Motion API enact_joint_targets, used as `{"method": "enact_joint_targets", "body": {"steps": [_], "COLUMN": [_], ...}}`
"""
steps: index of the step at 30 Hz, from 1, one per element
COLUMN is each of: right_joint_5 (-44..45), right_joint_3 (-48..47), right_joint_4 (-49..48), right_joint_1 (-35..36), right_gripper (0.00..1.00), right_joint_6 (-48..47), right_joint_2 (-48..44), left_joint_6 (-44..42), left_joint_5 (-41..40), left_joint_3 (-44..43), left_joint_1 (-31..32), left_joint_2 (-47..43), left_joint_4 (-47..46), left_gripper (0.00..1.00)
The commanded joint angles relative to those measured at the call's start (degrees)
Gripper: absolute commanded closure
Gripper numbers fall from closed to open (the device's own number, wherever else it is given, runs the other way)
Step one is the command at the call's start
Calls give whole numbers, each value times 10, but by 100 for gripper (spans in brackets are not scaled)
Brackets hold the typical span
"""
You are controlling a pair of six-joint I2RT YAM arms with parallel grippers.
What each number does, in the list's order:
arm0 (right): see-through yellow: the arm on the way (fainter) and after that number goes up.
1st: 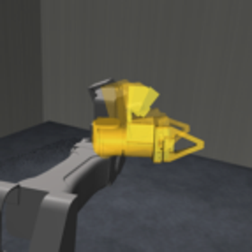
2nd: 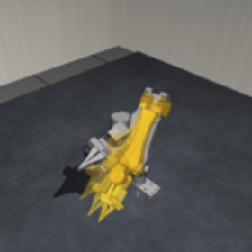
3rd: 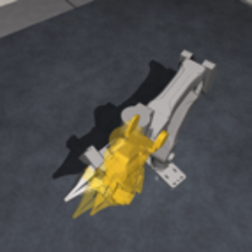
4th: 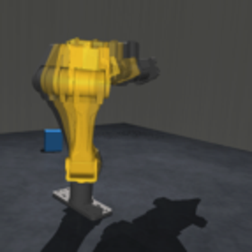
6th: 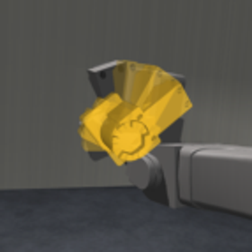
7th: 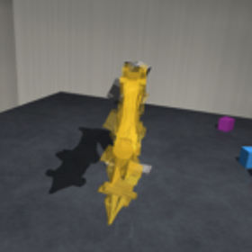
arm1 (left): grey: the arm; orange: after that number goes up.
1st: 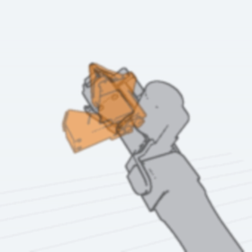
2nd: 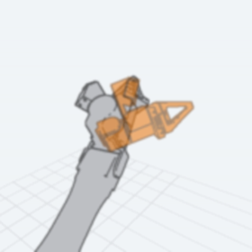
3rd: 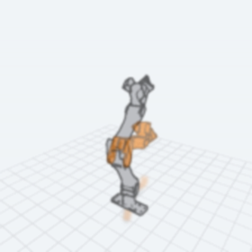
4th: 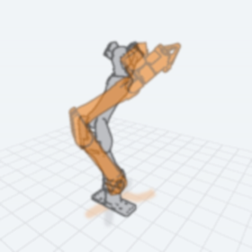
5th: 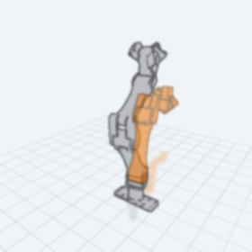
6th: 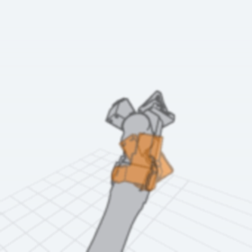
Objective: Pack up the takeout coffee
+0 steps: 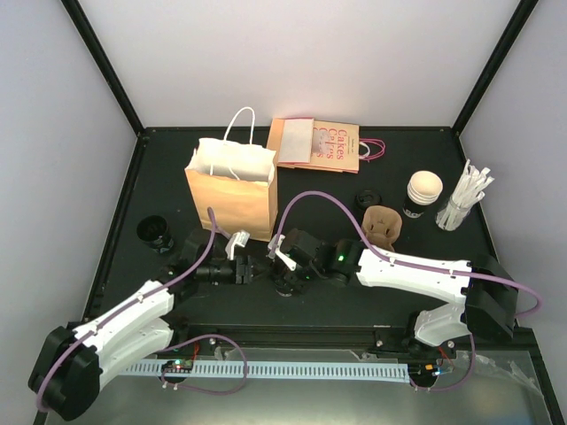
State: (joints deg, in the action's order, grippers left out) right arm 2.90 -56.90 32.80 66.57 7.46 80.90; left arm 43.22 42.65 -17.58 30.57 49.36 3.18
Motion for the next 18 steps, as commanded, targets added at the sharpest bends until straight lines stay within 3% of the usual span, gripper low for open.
{"method": "enact_joint_targets", "body": {"steps": [1, 7, 18], "right_joint_5": [-10, -12, -12], "right_joint_3": [28, 29, 27], "right_joint_4": [56, 54, 54], "right_joint_1": [5, 5, 6], "right_gripper": [26, 26, 26], "right_joint_6": [7, 6, 4], "right_joint_2": [32, 32, 37], "left_joint_6": [18, 28, 16], "left_joint_5": [-8, 11, 74], "left_joint_3": [-1, 22, 24], "left_joint_1": [-22, -62, -58], "left_joint_2": [-30, -41, 25], "left_joint_4": [-3, -17, -70], "left_gripper": [46, 51, 53]}}
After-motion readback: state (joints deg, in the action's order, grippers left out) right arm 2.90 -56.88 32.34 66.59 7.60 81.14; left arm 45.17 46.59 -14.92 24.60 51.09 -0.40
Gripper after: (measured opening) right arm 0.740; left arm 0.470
